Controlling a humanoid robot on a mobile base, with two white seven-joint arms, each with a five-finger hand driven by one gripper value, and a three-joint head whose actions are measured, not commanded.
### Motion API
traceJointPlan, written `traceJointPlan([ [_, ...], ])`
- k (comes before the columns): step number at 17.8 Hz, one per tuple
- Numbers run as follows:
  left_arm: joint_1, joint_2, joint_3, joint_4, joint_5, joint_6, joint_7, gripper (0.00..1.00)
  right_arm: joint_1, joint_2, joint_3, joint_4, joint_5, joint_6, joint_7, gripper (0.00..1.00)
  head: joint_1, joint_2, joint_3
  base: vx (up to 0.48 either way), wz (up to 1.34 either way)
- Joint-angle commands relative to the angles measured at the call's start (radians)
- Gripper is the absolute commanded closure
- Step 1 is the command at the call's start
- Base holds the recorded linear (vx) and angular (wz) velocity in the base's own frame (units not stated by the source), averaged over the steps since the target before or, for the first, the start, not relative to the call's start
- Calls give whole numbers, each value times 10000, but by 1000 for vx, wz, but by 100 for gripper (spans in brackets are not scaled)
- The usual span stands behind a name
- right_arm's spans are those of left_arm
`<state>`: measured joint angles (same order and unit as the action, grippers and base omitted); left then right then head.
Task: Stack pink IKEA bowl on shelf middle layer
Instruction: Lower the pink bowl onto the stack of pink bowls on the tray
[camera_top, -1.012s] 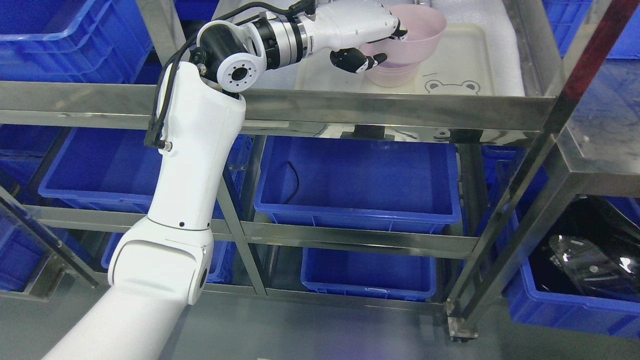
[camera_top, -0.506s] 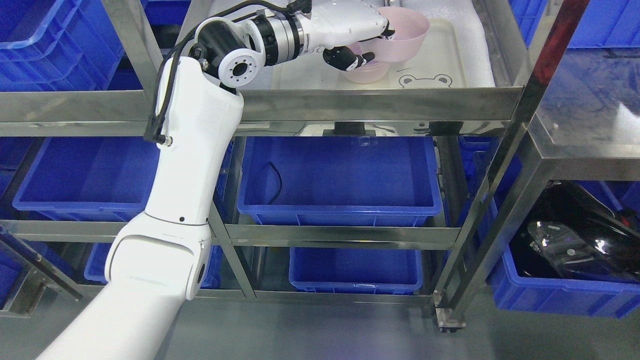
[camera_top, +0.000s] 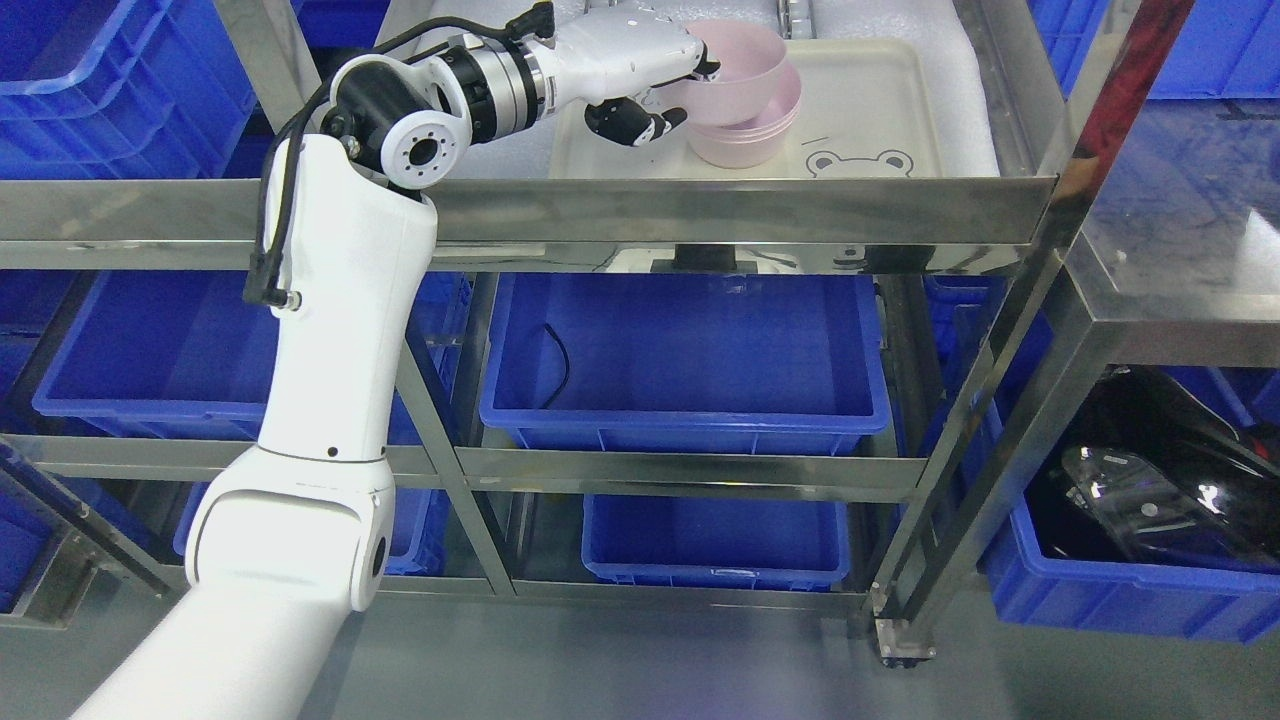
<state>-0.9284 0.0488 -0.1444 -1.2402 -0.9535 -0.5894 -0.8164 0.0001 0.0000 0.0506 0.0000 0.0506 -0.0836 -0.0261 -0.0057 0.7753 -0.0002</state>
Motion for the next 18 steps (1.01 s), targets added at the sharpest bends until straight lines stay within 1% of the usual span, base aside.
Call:
traceJointPlan([
  [1,-255,-313,294,971,-296,-43,125,96,214,-175,0,-175,0,7,1,0,0,0,0,0,0],
  [3,-669,-313,19,1478,-420,-43,325,96,214,-175,0,-175,0,7,1,0,0,-1,0,0,0],
  [6,-886,-313,-59,2001,-865,-28,356,96,214,-175,0,-175,0,7,1,0,0,-1,0,0,0],
  [12,-902,-313,-243,2415,-1034,-12,601,95,214,-175,0,-175,0,7,1,0,0,-1,0,0,0],
  [18,-902,-313,-457,2600,-1019,-27,923,90,214,-175,0,-175,0,7,1,0,0,-2,0,0,0],
])
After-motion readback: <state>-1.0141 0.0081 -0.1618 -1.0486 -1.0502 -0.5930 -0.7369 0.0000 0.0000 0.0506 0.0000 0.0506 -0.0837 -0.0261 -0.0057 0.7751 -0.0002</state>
